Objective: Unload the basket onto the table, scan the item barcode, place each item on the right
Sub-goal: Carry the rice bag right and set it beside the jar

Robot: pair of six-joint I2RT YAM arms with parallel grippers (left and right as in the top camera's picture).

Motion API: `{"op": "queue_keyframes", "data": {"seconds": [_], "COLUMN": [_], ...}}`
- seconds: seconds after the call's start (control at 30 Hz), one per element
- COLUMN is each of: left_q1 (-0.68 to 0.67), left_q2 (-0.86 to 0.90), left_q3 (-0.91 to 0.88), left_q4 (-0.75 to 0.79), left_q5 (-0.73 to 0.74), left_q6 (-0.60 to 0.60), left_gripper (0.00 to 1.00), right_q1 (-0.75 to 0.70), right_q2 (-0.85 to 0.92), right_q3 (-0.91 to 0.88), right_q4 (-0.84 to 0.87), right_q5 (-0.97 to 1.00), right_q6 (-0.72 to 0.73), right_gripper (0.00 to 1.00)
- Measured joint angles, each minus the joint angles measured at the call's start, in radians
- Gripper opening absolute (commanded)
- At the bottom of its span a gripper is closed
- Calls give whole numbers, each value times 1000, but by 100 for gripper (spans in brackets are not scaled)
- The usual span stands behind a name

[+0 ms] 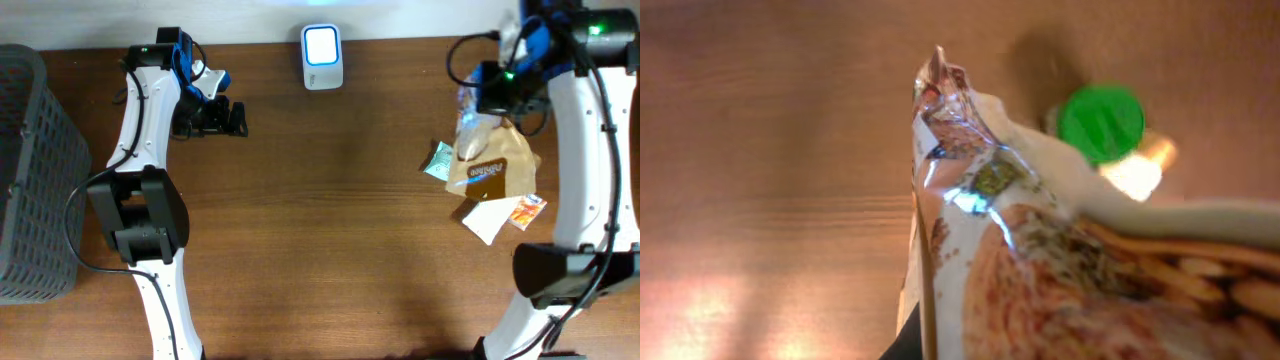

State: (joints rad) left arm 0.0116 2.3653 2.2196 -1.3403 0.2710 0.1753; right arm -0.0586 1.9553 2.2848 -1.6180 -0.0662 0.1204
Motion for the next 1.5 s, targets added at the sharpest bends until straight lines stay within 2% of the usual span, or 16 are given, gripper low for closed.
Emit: {"op": "queue_keyframes", "data": {"seconds": [0.23,0.37,0.5,0.53,0.63,0.77,0.9,0.93,1.0,1.27,1.4,1.5], "left_q1": [0,0,0,0,0,0,0,0,0,0,0,0], "left_q2": [0,0,0,0,0,0,0,0,0,0,0,0], "left_q3": [0,0,0,0,0,0,0,0,0,0,0,0], "left_q4": [0,0,1,0,0,0,1,1,0,0,1,0], "left_q5": [0,0,0,0,0,0,0,0,0,0,0,0], "left_q6": [0,0,0,0,0,0,0,0,0,0,0,0], "left_gripper": [99,99,99,99,99,99,99,99,99,99,99,99], "right_q1": [-298,-415,-473,-481,-479,-460,-443,-443,-443,-443,-441,-420], "right_q2": [8,10,10,10,10,10,10,10,10,-39,-163,-262], "right_q3": [-357,-454,-488,-500,-540,-581,-581,-580,-566,-286,-72,7], "right_q4": [211,285,360,391,453,479,451,426,367,109,8,-40], "right_q5": [-55,-163,-251,-266,-297,-317,-329,-328,-328,-307,-298,-298], "right_q6": [37,13,7,12,41,76,87,85,72,30,14,-20], "right_gripper": [4,4,5,16,34,42,60,70,99,98,98,98]}}
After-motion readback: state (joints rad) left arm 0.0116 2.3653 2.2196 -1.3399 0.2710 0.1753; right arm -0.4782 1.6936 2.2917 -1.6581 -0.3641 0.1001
